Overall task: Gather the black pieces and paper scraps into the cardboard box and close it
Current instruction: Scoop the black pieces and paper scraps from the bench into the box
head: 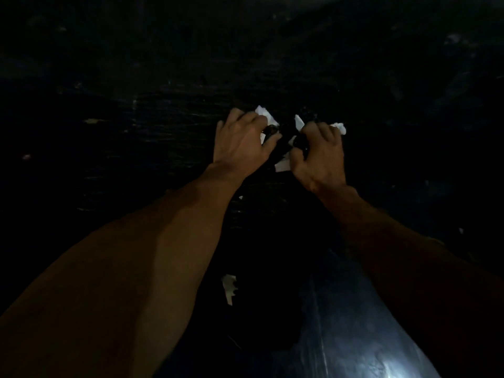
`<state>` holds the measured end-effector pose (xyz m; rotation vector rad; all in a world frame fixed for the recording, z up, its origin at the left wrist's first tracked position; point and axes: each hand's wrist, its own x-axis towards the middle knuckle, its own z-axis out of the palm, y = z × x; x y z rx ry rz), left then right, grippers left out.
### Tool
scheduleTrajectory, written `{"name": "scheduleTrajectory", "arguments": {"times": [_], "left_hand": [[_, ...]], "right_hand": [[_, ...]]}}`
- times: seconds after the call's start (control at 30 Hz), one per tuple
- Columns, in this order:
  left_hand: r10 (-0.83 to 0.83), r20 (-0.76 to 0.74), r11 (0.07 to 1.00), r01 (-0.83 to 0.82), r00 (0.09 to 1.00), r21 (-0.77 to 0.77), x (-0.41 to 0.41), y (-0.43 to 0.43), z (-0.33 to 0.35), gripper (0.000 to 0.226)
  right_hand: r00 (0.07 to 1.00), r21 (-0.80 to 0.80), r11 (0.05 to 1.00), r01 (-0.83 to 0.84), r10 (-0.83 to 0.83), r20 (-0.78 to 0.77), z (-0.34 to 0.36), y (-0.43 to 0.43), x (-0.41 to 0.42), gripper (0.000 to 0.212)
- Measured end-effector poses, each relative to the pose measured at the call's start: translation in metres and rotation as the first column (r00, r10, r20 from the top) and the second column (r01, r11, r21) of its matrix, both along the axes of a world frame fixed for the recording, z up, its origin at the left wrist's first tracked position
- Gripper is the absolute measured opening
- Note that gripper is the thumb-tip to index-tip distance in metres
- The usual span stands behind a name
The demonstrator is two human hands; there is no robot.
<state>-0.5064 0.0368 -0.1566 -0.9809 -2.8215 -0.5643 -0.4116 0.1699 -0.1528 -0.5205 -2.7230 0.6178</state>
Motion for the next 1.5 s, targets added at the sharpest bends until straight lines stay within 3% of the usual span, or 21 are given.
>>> {"name": "scheduleTrajectory", "arguments": {"times": [0.17, 0.27, 0.4, 0.67, 0.87, 1.0, 1.17, 1.3, 1.5], "left_hand": [[0.018, 0.112, 0.989, -0.035, 0.993, 0.146, 0.002, -0.007, 0.003, 0.028], [0.012, 0.106, 0.998, -0.019, 0.994, 0.062, 0.002, -0.015, 0.001, 0.026], [-0.012, 0.094, 0.994, 0.002, 0.996, 0.109, 0.003, -0.022, -0.007, 0.022], [-0.044, 0.109, 0.997, 0.037, 0.993, 0.063, 0.013, -0.034, -0.002, 0.018], [-0.052, 0.315, 0.994, 0.02, 0.948, 0.104, 0.018, -0.052, 0.014, 0.052], [0.022, 0.419, 0.986, -0.089, 0.908, 0.14, 0.04, -0.074, 0.028, 0.06], [0.107, 0.397, 0.982, -0.16, 0.911, 0.102, 0.075, -0.106, 0.059, 0.062], [0.125, 0.341, 0.979, -0.171, 0.932, 0.109, 0.104, -0.125, 0.091, 0.063], [0.138, 0.239, 0.98, -0.168, 0.961, 0.108, 0.148, -0.148, 0.143, 0.059]], "right_hand": [[1.0, 0.019, 1.0, -0.015, 0.015, 0.009, 0.0, -0.002, 0.002, 0.037], [0.993, 0.062, 0.998, 0.021, -0.028, 0.115, 0.0, 0.0, 0.002, 0.04], [0.998, 0.035, 0.999, -0.001, -0.002, 0.07, -0.003, -0.002, 0.006, 0.03], [0.994, -0.024, 0.997, -0.079, 0.081, 0.08, 0.001, -0.002, 0.011, 0.041], [0.994, -0.225, 0.973, 0.047, -0.023, 0.107, 0.012, -0.013, 0.017, 0.07], [0.987, -0.397, 0.913, 0.095, -0.035, 0.155, 0.029, -0.026, 0.037, 0.079], [0.978, -0.449, 0.878, 0.164, -0.084, 0.193, 0.047, -0.038, 0.067, 0.073], [0.984, -0.462, 0.878, 0.125, -0.052, 0.168, 0.072, -0.048, 0.086, 0.076], [0.987, -0.351, 0.936, 0.032, 0.025, 0.157, 0.112, -0.06, 0.124, 0.08]]}}
